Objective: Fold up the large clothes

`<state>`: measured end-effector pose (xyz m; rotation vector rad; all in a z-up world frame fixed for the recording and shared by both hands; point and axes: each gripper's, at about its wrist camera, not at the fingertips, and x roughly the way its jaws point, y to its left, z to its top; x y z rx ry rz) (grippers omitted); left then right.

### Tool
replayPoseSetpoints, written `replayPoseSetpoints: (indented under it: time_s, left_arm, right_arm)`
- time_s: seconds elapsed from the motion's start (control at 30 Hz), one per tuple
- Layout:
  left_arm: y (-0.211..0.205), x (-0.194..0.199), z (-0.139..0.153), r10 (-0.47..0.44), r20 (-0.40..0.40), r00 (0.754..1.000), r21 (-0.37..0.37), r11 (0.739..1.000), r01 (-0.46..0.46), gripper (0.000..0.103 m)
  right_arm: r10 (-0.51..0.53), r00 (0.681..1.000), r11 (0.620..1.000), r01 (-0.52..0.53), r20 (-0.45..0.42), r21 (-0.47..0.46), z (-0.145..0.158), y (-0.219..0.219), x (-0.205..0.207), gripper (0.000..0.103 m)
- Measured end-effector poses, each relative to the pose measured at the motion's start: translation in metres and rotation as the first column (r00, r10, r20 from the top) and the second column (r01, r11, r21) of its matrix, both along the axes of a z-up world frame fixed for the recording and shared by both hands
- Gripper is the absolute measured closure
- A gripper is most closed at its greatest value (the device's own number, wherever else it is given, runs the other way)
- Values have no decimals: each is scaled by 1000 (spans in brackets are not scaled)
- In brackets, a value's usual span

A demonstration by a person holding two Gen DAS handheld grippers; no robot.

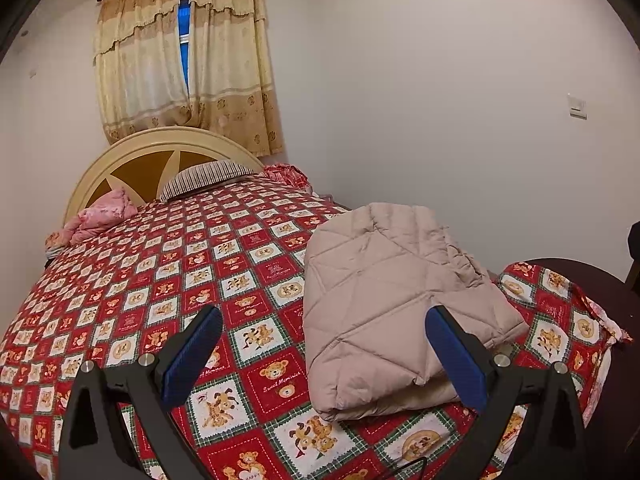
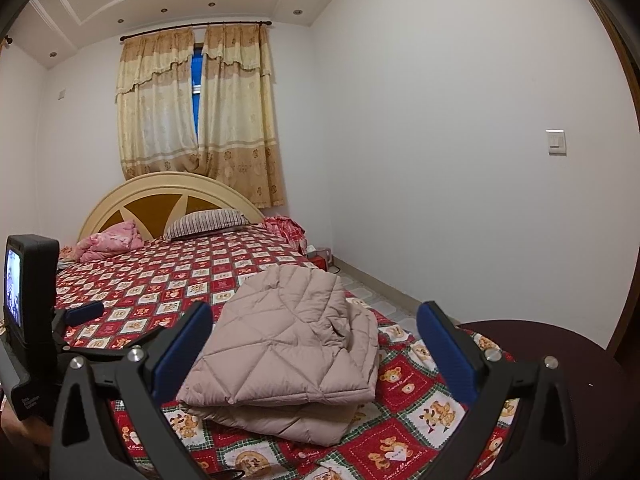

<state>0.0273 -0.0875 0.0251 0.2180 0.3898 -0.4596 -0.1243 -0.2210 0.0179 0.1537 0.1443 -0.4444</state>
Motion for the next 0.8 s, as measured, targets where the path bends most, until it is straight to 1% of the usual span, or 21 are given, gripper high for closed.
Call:
replayPoseSetpoints:
  time_s: [0.8]
  left_arm:
    - [1,2,0,12,-8,1000,-2,1000,-12,1]
  right_arm:
    - [-4,1000,1000,4,-2,1,1,1,-1,0]
